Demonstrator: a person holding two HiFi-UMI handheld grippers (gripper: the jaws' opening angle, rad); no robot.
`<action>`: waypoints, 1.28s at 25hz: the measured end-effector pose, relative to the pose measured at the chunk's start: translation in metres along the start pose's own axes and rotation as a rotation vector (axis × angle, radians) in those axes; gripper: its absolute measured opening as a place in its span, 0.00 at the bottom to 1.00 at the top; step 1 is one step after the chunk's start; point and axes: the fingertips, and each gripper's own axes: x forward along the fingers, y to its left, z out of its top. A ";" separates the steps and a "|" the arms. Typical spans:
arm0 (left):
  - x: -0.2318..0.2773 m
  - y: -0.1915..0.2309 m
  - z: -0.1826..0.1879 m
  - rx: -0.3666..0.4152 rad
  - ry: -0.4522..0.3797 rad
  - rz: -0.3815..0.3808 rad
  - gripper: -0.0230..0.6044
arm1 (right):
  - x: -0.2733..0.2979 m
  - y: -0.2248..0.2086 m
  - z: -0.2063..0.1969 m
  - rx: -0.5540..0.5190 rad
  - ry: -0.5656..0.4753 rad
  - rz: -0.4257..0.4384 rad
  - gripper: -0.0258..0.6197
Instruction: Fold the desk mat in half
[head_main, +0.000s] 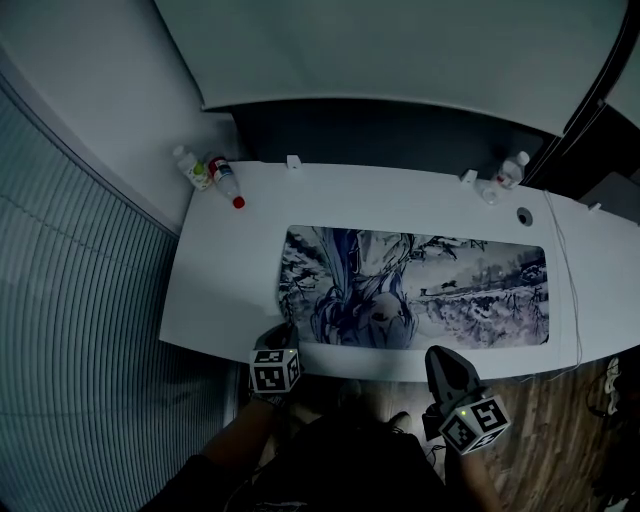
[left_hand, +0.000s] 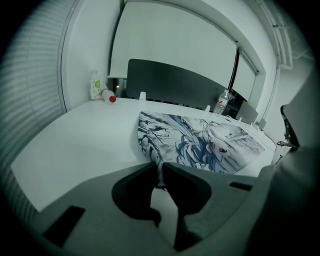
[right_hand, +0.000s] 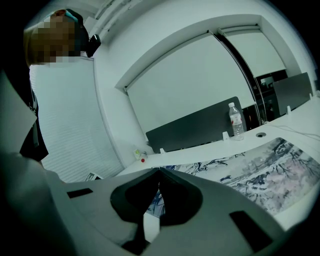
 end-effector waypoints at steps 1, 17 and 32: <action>-0.001 -0.001 0.001 0.000 -0.004 -0.003 0.12 | 0.000 0.001 0.001 0.001 -0.004 0.000 0.07; -0.017 -0.034 0.029 0.042 -0.065 -0.114 0.09 | -0.006 0.006 0.003 0.046 -0.045 -0.014 0.07; -0.012 -0.092 0.040 0.121 -0.072 -0.245 0.09 | -0.033 0.000 0.004 0.062 -0.086 -0.082 0.07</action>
